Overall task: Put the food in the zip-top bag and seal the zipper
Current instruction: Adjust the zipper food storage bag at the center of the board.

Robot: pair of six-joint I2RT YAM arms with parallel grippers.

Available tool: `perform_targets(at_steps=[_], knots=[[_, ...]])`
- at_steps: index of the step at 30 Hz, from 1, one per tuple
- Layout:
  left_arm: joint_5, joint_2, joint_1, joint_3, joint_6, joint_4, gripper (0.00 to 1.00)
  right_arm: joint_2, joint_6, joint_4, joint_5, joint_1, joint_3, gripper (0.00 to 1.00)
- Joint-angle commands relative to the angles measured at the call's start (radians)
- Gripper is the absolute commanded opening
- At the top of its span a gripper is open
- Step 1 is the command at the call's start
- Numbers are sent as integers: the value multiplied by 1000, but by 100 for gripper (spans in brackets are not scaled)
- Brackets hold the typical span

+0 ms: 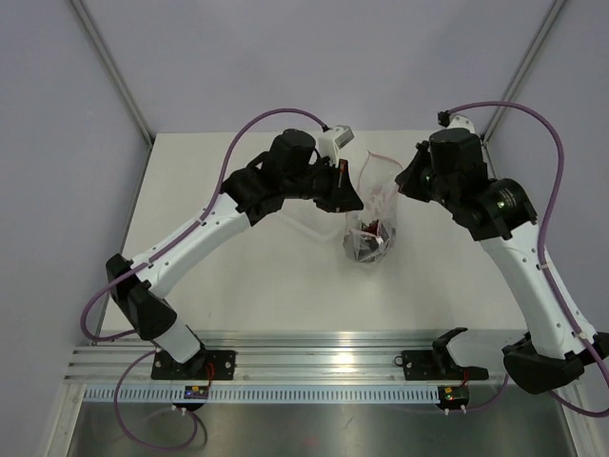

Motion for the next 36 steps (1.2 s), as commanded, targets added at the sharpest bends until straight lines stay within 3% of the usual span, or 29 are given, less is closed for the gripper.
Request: perform_targets(at_steps=[1,11,21,23,28,32,36], knots=[[118,-56,-4,50,-62,140,0,-44,-75,-44,81,1,127,0],[165,19,7,-8,-68,193,0,-52,-81,-14,93,1,78,0],[293,143,61,-14,-99,289,0,91,-182,82,75,1,73,2],[308,160,76,-56,-120,309,0,118,-205,102,9,1,38,12],[333,126,114,-155,-150,365,0,50,-216,165,-65,1,-57,64],[329,106,151,-226,-203,397,0,-32,-255,223,-161,2,-143,74],[348,89,193,-328,-272,468,0,-107,-285,265,-197,17,-256,76]])
